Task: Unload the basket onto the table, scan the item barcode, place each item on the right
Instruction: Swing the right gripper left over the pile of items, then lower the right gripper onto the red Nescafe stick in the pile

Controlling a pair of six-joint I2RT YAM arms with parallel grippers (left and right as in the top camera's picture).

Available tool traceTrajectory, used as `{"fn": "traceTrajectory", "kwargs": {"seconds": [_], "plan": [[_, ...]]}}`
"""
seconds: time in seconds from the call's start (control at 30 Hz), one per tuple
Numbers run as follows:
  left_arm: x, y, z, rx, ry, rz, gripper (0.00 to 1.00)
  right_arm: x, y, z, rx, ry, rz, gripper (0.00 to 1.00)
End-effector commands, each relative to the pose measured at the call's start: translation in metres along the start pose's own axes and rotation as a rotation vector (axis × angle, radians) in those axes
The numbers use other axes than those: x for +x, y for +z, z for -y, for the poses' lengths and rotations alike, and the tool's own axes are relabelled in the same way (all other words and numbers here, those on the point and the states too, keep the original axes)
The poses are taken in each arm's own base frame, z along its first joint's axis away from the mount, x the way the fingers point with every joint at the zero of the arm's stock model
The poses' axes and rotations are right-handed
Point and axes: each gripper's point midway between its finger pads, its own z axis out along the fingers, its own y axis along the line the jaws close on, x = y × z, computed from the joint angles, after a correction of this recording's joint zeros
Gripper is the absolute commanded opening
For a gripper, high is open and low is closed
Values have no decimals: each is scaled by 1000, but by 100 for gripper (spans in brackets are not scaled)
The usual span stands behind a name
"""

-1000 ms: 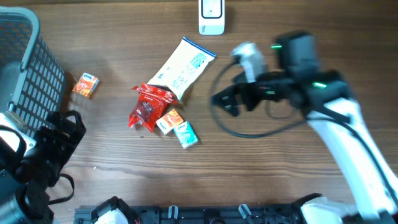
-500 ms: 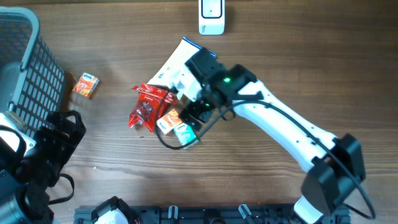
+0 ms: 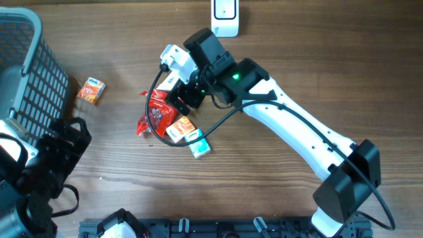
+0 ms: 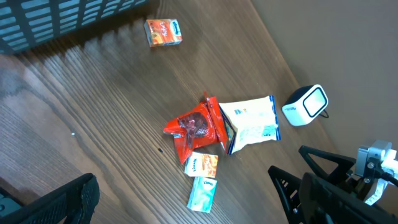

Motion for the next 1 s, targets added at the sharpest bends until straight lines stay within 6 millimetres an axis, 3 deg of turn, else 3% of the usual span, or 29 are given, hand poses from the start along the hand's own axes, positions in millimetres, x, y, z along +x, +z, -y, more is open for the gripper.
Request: {"fn": "traceTrajectory", "kwargs": {"seconds": [0.0, 0.07, 0.2, 0.3, 0.53, 0.63, 0.73, 0.97], "plan": [[-3, -2, -1, -5, -12, 14, 100, 19, 26, -6, -66, 14, -51, 100], [-3, -2, -1, -5, -12, 14, 100, 28, 37, -3, -57, -46, -83, 100], [-3, -2, -1, -5, -12, 14, 100, 68, 65, 25, 108, -111, -248, 100], [-3, -2, -1, -5, -12, 14, 100, 91, 83, 31, 154, -138, -339, 100], [-3, -2, -1, -5, -12, 14, 100, 84, 104, 13, 138, -187, -308, 99], [-3, -2, -1, -5, -12, 14, 100, 81, 109, 10, 137, -199, -293, 90], [-3, -2, -1, -5, -12, 14, 100, 84, 113, 10, 135, -198, -299, 72], [-3, -2, -1, -5, -12, 14, 100, 105, 133, 11, 121, -188, -348, 67]]}}
